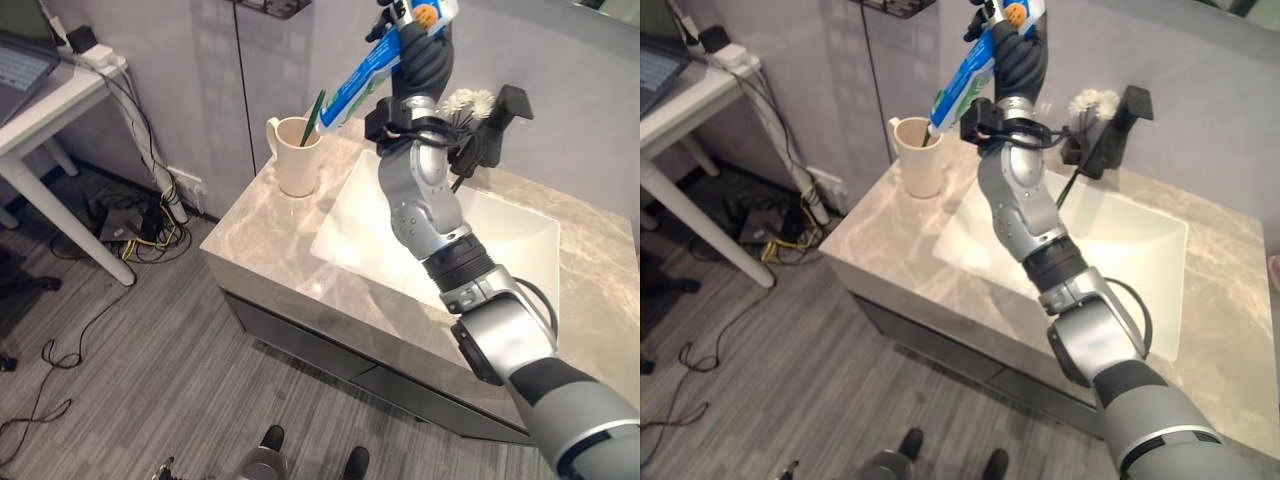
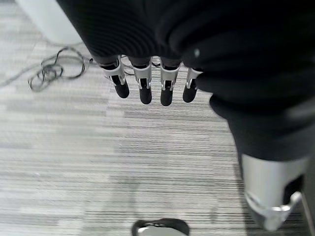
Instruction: Put brush and paste in cup on sink, flatten towel.
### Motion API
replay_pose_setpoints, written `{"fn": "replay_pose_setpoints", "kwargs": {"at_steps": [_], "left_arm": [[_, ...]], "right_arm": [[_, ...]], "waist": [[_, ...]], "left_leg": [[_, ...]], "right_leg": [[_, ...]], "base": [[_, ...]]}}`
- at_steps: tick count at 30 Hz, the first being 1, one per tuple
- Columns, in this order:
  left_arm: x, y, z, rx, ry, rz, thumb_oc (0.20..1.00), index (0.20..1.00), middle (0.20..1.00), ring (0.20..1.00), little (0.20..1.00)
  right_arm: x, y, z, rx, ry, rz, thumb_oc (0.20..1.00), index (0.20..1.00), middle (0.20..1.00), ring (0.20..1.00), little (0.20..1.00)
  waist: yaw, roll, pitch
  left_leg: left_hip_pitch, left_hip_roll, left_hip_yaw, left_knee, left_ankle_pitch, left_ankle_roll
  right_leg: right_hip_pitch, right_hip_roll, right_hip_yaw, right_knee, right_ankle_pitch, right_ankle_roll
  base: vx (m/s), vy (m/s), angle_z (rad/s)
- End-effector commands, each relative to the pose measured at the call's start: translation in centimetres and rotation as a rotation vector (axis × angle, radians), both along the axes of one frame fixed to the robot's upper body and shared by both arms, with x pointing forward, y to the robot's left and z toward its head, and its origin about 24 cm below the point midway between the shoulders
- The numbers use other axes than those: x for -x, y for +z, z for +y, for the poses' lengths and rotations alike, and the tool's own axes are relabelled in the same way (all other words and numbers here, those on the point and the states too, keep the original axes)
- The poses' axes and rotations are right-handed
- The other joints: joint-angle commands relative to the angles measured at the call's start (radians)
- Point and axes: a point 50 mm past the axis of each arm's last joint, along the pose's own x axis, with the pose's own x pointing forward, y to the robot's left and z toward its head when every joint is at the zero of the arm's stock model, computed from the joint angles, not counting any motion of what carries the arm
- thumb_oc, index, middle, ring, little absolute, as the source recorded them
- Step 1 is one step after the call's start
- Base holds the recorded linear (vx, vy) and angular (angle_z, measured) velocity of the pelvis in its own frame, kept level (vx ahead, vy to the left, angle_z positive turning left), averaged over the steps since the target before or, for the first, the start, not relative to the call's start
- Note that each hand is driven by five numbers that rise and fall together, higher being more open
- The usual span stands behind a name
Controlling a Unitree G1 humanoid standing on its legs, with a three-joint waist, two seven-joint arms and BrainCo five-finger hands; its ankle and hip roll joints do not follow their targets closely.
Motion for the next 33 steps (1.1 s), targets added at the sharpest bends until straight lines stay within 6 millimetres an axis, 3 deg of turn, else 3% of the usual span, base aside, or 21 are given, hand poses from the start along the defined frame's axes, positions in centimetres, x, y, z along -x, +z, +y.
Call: {"fn": "replay_pose_setpoints", "kwargs": {"at_steps": [1, 8, 15, 33], "left_arm": [[-1.7, 0.8, 1.1, -0.028, -0.05, -0.035, 1.0, 1.0, 1.0, 1.0, 1.0], [-1.8, 0.5, 0.5, -0.002, -0.079, -0.026, 1.0, 1.0, 1.0, 1.0, 1.0], [-1.3, 0.4, 0.7, -0.005, -0.08, 0.002, 1.0, 1.0, 1.0, 1.0, 1.0], [-2.5, 0.5, 0.0, 0.016, -0.108, -0.033, 1.0, 1.0, 1.0, 1.0, 1.0]], "right_arm": [[1.8, 6.7, -0.6, 0.005, -0.046, -0.213, 0.2, 0.2, 0.2, 0.2, 0.2], [1.5, 7.8, -0.6, 0.044, -0.084, -0.213, 0.2, 0.2, 0.2, 0.2, 0.2], [1.3, 9.1, -1.9, 0.063, -0.155, -0.223, 0.2, 0.2, 0.2, 0.2, 0.2], [1.1, 8.4, -0.9, 0.108, -0.144, -0.208, 0.2, 0.2, 0.2, 0.2, 0.2]], "waist": [[0.04, -0.014, 0.025], [0.052, -0.025, 0.034], [0.068, -0.036, 0.037], [0.072, -0.042, 0.053]], "left_leg": [[-0.019, -0.068, 0.046, 0.023, 0.002, 0.07], [-0.037, -0.07, 0.037, 0.037, -0.004, 0.068], [-0.052, -0.075, 0.015, 0.038, -0.001, 0.065], [-0.067, -0.087, 0.0, 0.042, 0.001, 0.067]], "right_leg": [[0.081, -0.076, 0.047, 0.021, 0.112, 0.076], [0.082, -0.073, 0.046, 0.008, 0.116, 0.076], [0.085, -0.071, 0.032, 0.004, 0.118, 0.077], [0.089, -0.075, 0.02, 0.004, 0.129, 0.08]], "base": [[0.0, 0.0, 0.0], [0.0, 0.0, 0.0], [0.01, -0.009, 0.08], [0.01, -0.001, 0.02]]}}
